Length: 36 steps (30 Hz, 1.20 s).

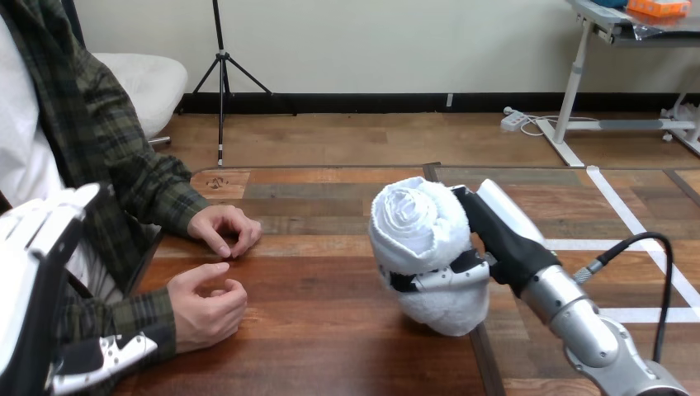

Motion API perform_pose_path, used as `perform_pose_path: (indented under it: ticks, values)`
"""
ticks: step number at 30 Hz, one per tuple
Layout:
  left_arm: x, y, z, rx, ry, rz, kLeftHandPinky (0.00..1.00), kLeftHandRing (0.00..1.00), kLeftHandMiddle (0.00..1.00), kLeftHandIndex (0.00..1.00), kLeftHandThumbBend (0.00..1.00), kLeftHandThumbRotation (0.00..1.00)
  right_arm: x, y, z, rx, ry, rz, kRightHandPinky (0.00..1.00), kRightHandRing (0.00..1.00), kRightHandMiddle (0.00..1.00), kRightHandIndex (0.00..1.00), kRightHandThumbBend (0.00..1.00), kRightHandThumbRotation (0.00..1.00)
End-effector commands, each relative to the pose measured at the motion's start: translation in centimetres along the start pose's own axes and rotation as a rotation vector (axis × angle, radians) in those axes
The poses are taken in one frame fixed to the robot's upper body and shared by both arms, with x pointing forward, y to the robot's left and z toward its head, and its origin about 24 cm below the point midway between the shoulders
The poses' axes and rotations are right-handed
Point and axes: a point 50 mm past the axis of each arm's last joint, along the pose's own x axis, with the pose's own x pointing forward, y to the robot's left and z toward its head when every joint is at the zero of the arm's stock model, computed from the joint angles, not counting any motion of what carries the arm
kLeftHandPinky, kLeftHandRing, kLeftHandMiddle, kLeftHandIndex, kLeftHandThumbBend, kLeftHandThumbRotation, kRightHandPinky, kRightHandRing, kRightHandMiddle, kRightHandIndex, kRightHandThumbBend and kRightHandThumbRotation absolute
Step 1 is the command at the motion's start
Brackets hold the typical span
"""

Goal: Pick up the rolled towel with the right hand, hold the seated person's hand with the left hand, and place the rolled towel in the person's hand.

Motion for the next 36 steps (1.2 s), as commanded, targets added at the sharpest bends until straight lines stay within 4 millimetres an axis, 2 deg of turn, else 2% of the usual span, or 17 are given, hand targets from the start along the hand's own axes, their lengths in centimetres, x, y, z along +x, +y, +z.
perform_pose_path:
  ticks: [1, 13, 24, 36]
  values:
    - [1.6, 0.9, 0.1, 0.01, -0.051, 0.009, 0.71, 0.82, 0.84, 0.85, 1.0, 0.31, 0.9, -3.0, 1.9, -0.032, -0.122, -0.098, 0.1, 0.14, 0.2, 0.22, 0.71, 0.0]
    - [3.2, -0.3, -1.2, 0.001, -0.067, -0.079, 0.65, 0.75, 0.81, 0.81, 1.0, 0.24, 0.0, -3.9, 2.3, -0.044, -0.169, -0.111, 0.1, 0.14, 0.2, 0.23, 0.7, 0.0]
    - [4.5, -1.7, -1.9, -0.002, -0.056, -0.172, 0.68, 0.76, 0.8, 0.81, 1.0, 0.21, -0.6, -4.7, 3.0, -0.032, -0.215, -0.125, 0.1, 0.14, 0.21, 0.23, 0.7, 0.0]
    - [5.8, -3.5, -2.7, -0.004, -0.081, -0.239, 0.66, 0.74, 0.77, 0.78, 1.0, 0.17, -1.3, -5.7, 3.6, -0.029, -0.254, -0.147, 0.1, 0.15, 0.21, 0.24, 0.7, 0.0]
